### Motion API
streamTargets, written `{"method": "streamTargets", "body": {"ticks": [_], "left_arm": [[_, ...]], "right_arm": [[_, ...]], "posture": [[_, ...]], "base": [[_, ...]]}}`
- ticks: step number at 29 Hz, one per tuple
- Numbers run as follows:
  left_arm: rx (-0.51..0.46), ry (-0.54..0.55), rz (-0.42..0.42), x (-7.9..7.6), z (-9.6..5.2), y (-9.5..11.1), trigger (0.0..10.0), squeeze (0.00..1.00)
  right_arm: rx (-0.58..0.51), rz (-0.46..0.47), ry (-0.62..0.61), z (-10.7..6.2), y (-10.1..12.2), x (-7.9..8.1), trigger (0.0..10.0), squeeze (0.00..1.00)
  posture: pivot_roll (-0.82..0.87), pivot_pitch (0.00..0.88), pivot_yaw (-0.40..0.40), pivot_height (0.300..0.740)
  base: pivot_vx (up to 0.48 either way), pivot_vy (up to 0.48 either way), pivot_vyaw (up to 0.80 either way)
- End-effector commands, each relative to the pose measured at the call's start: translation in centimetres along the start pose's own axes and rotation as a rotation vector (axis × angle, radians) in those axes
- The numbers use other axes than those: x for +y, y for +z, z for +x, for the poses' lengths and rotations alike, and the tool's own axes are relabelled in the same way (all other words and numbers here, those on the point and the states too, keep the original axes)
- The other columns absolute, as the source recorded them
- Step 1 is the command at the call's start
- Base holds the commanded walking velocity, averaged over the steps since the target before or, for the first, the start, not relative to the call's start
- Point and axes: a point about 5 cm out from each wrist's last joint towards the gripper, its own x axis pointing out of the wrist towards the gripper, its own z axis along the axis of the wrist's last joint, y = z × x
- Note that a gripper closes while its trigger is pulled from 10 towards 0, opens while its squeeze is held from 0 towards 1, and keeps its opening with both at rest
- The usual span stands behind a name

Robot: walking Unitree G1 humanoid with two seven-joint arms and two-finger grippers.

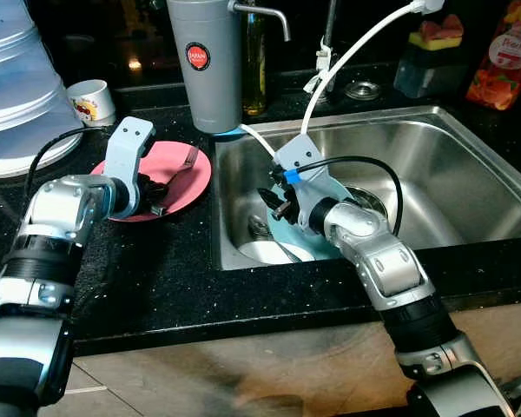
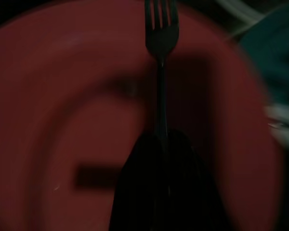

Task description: Kitchen organization

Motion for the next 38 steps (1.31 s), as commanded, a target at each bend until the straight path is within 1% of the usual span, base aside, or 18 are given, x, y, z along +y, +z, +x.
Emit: {"method": "streamTargets", "body": {"ticks": [1, 3, 5, 9, 10, 12, 18, 19, 20, 21, 22, 23, 29, 32, 33, 34, 35, 38], "left_arm": [[-0.109, -0.036, 0.036, -0.7, -0.5, 1.4, 0.0, 0.0], [-0.186, -0.083, 0.068, -1.7, -1.0, 2.4, 0.0, 0.0], [-0.211, -0.103, 0.075, -2.1, -1.2, 2.7, 0.0, 0.0], [-0.389, -0.315, 0.13, -5.4, -2.9, 4.3, 0.0, 0.0], [-0.389, -0.315, 0.13, -5.4, -2.9, 4.3, 0.0, 0.0], [-0.442, -0.384, 0.133, -6.7, -3.8, 4.5, 0.0, 0.0], [-0.467, -0.422, 0.111, -7.4, -4.2, 4.0, 0.0, 0.0], [-0.48, -0.436, 0.091, -7.6, -4.3, 3.9, 0.0, 0.0], [-0.48, -0.436, 0.091, -7.6, -4.3, 3.9, 0.0, 0.0], [-0.5, -0.449, 0.065, -7.8, -4.4, 3.8, 0.0, 0.0], [-0.5, -0.449, 0.065, -7.8, -4.4, 3.8, 0.0, 0.0], [-0.523, -0.466, 0.028, -8.0, -4.6, 3.5, 0.0, 0.0], [-0.499, -0.435, 0.024, -7.7, -4.5, 3.0, 0.0, 0.0], [-0.505, -0.403, 0.013, -7.4, -4.4, 3.1, 0.0, 0.0], [-0.507, -0.375, 0.008, -7.2, -4.2, 3.2, 0.0, 0.0], [-0.512, -0.366, 0.001, -7.0, -4.2, 3.2, 0.0, 0.0], [-0.515, -0.339, -0.01, -6.7, -4.1, 3.3, 0.0, 0.0], [-0.521, -0.285, -0.033, -6.0, -4.0, 3.4, 0.0, 0.0]], "right_arm": [[-0.056, 0.049, -0.023, 0.0, 1.3, -0.2, 10.0, 0.0], [-0.088, 0.097, -0.051, 0.0, 1.8, -0.6, 10.0, 0.0], [-0.101, 0.12, -0.062, 0.0, 2.0, -0.7, 10.0, 0.0], [-0.164, 0.239, -0.083, -0.1, 3.1, -1.3, 10.0, 0.0], [-0.164, 0.239, -0.083, -0.1, 3.1, -1.3, 10.0, 0.0], [-0.199, 0.292, -0.067, -0.2, 3.8, -1.2, 10.0, 0.0], [-0.224, 0.357, -0.046, -0.2, 4.2, -0.9, 10.0, 0.0], [-0.226, 0.371, -0.037, -0.2, 4.2, -0.8, 10.0, 0.25], [-0.226, 0.371, -0.037, -0.2, 4.2, -0.8, 10.0, 0.25], [-0.227, 0.387, -0.027, -0.2, 4.3, -0.6, 10.0, 1.0], [-0.227, 0.387, -0.027, -0.2, 4.3, -0.6, 10.0, 1.0], [-0.225, 0.413, -0.009, -0.3, 4.3, -0.4, 10.0, 1.0], [-0.241, 0.492, 0.038, -0.4, 4.7, 0.0, 10.0, 1.0], [-0.239, 0.497, 0.054, -0.5, 4.8, 0.1, 10.0, 1.0], [-0.235, 0.499, 0.066, -0.5, 4.8, 0.3, 10.0, 0.16], [-0.232, 0.501, 0.069, -0.5, 4.8, 0.3, 10.0, 0.16], [-0.23, 0.505, 0.069, -0.5, 4.8, 0.3, 10.0, 0.0], [-0.228, 0.529, 0.073, -0.6, 4.9, 0.3, 10.0, 0.0]], "posture": [[0.02, 0.033, 0.064, 0.74], [0.02, 0.031, 0.064, 0.74], [0.02, 0.031, 0.064, 0.74], [0.02, 0.028, 0.063, 0.74], [0.02, 0.028, 0.063, 0.74], [0.02, 0.028, 0.064, 0.74], [0.02, 0.03, 0.062, 0.74], [0.02, 0.029, 0.063, 0.74], [0.02, 0.029, 0.063, 0.74], [0.02, 0.03, 0.064, 0.74], [0.02, 0.03, 0.064, 0.74], [0.02, 0.029, 0.065, 0.74], [0.02, 0.027, 0.066, 0.74], [0.02, 0.027, 0.067, 0.74], [0.02, 0.027, 0.067, 0.74], [0.02, 0.026, 0.067, 0.74], [0.02, 0.026, 0.067, 0.74], [0.02, 0.024, 0.068, 0.74]], "base": [[0.0, 0.0, 0.0], [0.0, 0.0, 0.0], [0.0, 0.0, 0.0], [0.0, 0.0, 0.0], [0.0, 0.0, 0.0], [0.0, 0.0, 0.0], [0.0, 0.0, 0.0], [0.0, 0.0, 0.0], [0.0, 0.0, 0.0], [0.0, 0.0, 0.0], [0.0, 0.0, 0.0], [0.0, 0.0, 0.0], [0.0, 0.0, 0.0], [0.0, 0.0, 0.0], [0.0, 0.0, 0.0], [0.0, 0.0, 0.0], [0.0, 0.0, 0.0], [0.0, 0.0, 0.0]]}}
